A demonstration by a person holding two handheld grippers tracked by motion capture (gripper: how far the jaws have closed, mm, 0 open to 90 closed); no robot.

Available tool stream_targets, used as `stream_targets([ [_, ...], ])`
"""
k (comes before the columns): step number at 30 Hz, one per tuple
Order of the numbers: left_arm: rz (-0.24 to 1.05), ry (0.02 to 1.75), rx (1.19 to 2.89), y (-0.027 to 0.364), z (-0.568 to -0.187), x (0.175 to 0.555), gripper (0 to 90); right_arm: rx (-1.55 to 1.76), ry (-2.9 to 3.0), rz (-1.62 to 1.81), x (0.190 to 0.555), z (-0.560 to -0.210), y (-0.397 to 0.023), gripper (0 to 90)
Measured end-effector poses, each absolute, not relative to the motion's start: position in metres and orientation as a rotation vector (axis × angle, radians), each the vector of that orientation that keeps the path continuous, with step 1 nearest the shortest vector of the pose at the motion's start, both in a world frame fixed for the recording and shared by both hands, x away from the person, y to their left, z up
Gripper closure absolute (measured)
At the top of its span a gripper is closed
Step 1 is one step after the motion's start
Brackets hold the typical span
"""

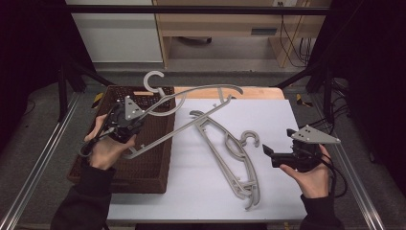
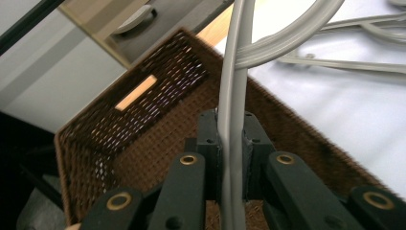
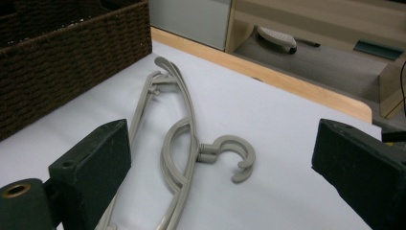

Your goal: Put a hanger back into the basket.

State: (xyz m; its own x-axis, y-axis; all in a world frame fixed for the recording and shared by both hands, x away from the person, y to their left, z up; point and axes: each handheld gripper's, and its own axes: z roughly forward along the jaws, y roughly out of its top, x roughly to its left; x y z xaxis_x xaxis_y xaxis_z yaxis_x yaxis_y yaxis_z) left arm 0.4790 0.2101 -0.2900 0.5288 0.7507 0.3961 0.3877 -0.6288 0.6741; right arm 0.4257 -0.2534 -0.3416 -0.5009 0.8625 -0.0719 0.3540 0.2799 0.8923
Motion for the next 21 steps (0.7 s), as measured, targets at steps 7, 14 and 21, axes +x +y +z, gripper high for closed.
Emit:
stream_targets([
  [7,1.015,1.022,2.217,0.227,-0.296,0.481,81.4,1.110,2.012,1.156,0.428,-0.356,-0.253,6.3],
  [14,1.075,1.115,2.141,0.244,-0.301,0.485,81.4,1.111,2.025,1.149,0.429,-0.360,-0.250,6.2],
  [21,1.099,1.191,2.098,0.267,-0.305,0.485,81.4,1.107,2.028,1.149,0.430,-0.362,-0.248,6.2],
])
